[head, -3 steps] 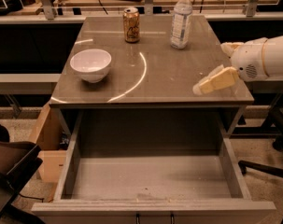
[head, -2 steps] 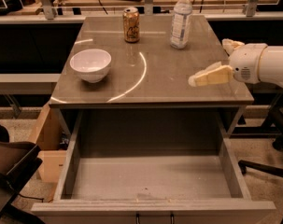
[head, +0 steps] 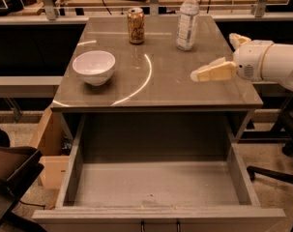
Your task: Place blue plastic bottle into top drawer
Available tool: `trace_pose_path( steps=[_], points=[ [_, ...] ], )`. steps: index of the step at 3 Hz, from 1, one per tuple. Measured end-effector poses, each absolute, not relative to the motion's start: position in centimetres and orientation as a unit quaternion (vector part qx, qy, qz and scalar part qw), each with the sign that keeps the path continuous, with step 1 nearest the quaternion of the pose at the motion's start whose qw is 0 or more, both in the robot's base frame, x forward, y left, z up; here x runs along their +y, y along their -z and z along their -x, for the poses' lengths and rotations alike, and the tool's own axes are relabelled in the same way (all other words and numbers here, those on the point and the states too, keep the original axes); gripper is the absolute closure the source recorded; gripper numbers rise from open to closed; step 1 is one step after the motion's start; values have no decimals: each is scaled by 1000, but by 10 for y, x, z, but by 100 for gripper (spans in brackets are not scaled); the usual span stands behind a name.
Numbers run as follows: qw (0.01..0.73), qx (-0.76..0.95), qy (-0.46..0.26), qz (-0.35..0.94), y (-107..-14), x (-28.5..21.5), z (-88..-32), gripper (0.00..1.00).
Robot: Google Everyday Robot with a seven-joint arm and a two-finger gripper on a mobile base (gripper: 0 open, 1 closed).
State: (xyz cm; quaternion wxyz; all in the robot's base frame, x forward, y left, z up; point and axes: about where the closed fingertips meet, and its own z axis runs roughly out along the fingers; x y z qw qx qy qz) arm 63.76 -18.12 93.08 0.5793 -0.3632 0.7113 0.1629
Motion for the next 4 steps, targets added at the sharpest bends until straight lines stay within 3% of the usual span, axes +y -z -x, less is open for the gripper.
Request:
trace_pose_path(
  steps=[1, 4],
  points=[
    [584, 713, -164, 351, -927, -181, -647, 0],
    [614, 714, -172, 291, -896, -208, -764, 0]
  ],
)
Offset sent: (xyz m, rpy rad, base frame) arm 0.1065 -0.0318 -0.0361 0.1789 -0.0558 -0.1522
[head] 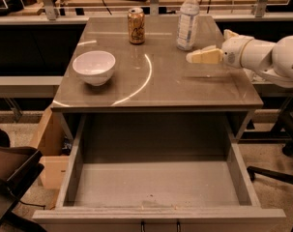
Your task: Place blue plastic bottle into top drawer
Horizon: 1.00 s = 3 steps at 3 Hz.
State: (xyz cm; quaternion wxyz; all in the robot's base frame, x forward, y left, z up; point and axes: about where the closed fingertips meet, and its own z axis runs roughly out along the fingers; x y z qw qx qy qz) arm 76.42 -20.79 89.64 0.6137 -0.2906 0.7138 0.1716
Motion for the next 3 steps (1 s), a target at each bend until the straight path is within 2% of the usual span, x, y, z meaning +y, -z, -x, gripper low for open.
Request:
trace_pose_path(
  steps=[3],
  points=[
    [638, 702, -191, 253, -910, -215, -820, 0]
  ],
)
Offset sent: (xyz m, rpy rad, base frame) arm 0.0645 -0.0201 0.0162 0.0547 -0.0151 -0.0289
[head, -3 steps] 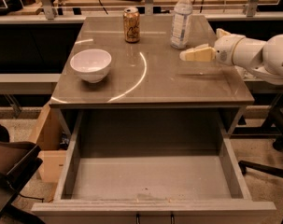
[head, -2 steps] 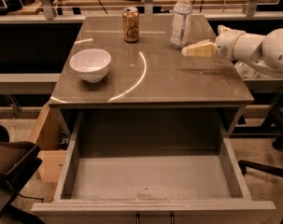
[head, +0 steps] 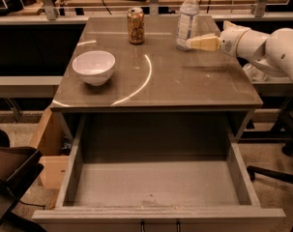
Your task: Place blue plastic bottle into top drawer
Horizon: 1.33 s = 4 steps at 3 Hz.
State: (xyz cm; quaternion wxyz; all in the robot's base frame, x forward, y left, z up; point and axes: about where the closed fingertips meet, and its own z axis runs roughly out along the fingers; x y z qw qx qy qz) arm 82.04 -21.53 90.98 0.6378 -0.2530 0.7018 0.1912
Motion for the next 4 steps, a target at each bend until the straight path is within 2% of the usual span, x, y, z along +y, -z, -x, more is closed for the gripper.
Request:
trace_pose_path(
  steps=[4],
  points=[
    [652, 684, -207, 253, -936, -208, -865, 0]
  ],
)
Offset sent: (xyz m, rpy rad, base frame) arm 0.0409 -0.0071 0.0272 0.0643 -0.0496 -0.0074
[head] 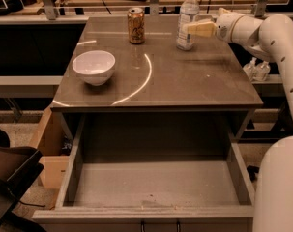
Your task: Place blue plastic bottle into top drawer
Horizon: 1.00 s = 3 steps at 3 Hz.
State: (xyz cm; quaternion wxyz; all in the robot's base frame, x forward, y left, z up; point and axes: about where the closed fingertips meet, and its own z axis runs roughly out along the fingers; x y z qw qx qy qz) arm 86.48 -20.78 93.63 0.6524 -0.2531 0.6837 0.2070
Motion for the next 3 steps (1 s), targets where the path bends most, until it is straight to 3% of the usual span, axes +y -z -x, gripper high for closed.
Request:
trace_pose_path(
  steps=[3],
  points=[
    [667, 651, -276, 236, -943, -172, -892, 0]
  ],
)
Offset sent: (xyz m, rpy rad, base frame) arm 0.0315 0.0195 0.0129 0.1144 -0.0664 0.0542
